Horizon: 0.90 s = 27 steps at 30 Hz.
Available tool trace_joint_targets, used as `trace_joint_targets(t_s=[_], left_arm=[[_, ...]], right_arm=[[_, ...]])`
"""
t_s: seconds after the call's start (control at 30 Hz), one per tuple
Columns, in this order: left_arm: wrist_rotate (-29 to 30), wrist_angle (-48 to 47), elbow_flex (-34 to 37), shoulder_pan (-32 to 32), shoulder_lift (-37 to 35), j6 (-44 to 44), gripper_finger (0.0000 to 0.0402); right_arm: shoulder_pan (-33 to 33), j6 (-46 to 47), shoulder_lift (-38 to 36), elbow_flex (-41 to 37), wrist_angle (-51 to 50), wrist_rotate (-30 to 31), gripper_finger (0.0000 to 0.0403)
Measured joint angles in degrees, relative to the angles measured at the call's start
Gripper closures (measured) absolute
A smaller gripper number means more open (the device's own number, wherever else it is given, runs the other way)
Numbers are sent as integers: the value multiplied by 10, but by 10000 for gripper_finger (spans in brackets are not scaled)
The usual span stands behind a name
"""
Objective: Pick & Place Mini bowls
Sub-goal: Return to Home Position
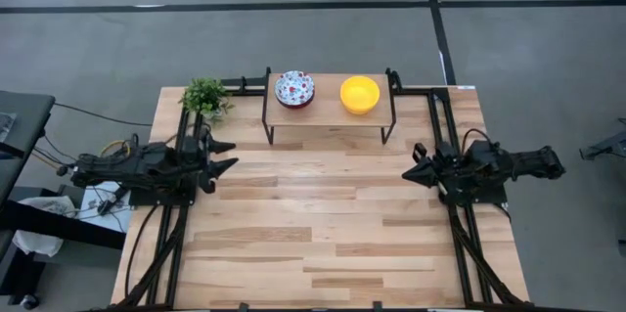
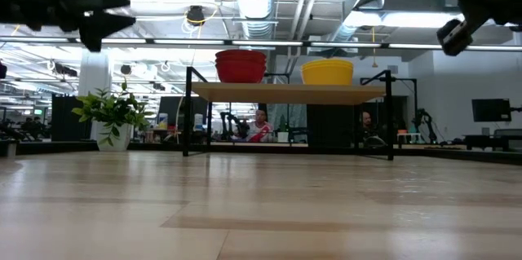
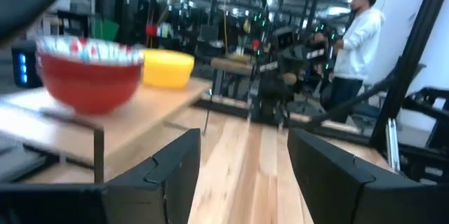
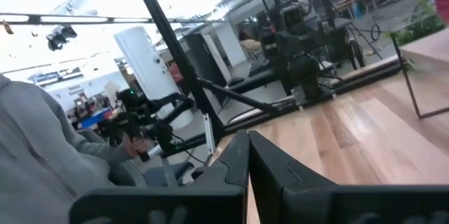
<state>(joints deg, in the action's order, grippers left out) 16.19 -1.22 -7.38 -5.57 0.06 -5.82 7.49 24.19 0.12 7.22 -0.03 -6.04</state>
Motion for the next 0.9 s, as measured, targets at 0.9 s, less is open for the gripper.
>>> trace_joint_targets(t_s=[0.9], left_arm=[[86, 6, 44, 29, 4, -22, 187]], right_arm=[[-43, -96, 0, -37, -70, 107, 403]])
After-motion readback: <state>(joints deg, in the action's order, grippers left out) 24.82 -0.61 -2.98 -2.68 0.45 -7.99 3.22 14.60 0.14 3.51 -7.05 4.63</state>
